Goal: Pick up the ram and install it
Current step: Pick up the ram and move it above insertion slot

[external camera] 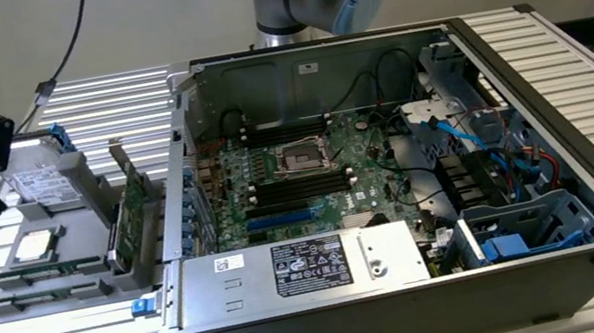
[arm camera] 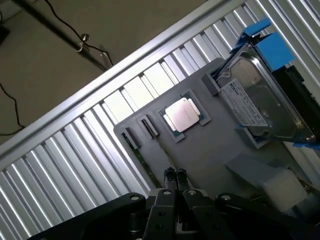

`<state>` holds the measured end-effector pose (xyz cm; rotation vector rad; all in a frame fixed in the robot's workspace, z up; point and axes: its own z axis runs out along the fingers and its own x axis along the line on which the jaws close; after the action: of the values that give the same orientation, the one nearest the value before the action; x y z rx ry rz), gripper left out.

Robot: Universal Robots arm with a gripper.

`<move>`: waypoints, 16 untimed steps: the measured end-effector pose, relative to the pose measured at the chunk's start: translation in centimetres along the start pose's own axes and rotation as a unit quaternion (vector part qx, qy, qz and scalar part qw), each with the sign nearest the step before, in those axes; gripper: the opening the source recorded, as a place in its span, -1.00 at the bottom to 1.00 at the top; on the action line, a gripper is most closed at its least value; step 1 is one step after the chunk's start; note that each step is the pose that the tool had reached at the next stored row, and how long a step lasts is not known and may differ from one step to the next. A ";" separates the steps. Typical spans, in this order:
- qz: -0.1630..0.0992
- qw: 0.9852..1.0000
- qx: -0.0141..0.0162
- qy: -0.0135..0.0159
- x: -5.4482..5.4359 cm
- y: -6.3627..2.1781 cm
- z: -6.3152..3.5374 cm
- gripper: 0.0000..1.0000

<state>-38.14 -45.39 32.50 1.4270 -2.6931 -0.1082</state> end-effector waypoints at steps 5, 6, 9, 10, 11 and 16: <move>-0.032 0.999 0.005 0.009 0.0 -0.02 0.12 -0.80; -0.038 0.999 0.007 0.011 0.0 -0.02 0.14 -0.80; -0.055 0.998 0.011 0.018 0.0 -0.02 0.19 -0.80; -0.060 0.998 0.012 0.020 0.0 -0.02 0.20 -0.80; -0.066 0.997 0.013 0.022 0.0 -0.03 0.22 -0.80; -0.098 0.995 0.019 0.031 0.0 -0.05 0.36 -0.80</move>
<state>-38.13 -45.39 32.14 1.6733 -2.5138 -0.0267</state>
